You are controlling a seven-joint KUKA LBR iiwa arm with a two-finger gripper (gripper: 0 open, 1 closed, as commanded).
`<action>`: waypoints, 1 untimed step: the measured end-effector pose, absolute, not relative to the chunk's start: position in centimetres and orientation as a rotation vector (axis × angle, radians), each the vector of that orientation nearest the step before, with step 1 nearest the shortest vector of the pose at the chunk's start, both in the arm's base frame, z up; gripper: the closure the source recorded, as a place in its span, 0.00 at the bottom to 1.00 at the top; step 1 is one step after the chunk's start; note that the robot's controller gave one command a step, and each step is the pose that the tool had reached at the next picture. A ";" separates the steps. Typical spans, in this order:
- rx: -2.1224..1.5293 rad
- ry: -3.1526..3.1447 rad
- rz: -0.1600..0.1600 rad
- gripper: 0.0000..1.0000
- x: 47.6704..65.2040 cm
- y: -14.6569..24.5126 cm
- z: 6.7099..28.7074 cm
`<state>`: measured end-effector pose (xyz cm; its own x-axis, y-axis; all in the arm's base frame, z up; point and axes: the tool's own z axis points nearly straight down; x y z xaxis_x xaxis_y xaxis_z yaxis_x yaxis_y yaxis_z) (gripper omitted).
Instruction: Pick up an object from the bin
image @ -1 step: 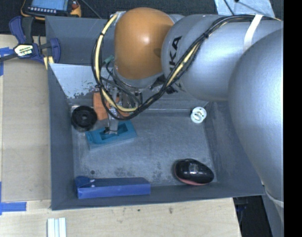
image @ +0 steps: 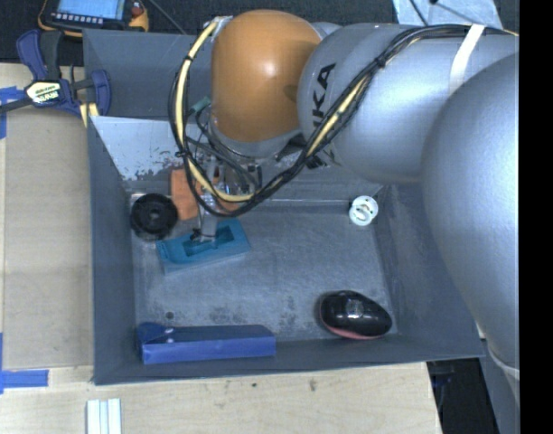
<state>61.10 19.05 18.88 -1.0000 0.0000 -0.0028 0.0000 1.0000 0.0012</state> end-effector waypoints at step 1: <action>0.023 3.133 0.004 0.00 60.1 18.9 13.8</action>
Offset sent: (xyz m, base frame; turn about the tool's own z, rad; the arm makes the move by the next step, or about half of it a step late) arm 0.0091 -0.0274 -0.0795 0.2199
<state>60.13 18.94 13.78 -0.9999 0.0147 -0.0082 0.0146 0.9999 0.0027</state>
